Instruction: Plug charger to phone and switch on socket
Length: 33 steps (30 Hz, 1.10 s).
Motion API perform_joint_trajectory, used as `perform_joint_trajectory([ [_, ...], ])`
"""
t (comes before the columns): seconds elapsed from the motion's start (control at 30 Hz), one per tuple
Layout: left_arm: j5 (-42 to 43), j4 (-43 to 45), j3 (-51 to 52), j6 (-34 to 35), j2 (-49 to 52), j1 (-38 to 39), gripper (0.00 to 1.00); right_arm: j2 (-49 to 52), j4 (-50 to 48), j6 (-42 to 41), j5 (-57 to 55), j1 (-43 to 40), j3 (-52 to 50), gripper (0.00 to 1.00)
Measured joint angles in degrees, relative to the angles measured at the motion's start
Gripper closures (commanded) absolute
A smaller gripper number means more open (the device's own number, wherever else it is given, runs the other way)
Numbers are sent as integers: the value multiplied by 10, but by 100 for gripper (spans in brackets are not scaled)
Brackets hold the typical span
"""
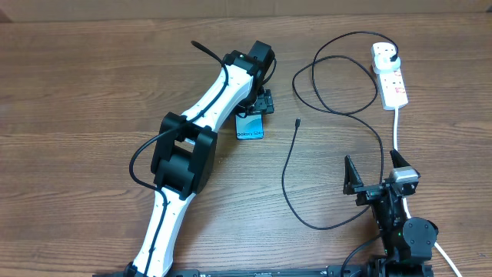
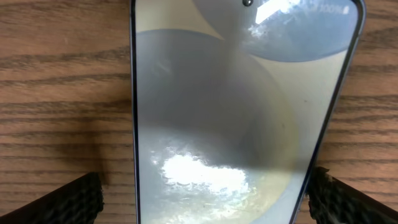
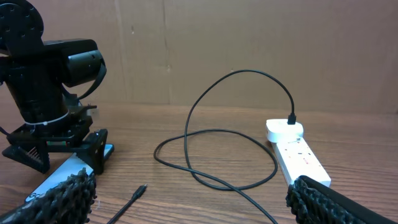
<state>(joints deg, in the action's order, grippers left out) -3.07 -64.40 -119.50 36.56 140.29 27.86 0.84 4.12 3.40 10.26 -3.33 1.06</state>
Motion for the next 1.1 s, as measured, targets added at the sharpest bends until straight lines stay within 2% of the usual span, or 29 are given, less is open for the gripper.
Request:
perform_joint_trajectory([
  [1.1,3,14,2,0,2,0,0,0,0,0,0,0,0,0],
])
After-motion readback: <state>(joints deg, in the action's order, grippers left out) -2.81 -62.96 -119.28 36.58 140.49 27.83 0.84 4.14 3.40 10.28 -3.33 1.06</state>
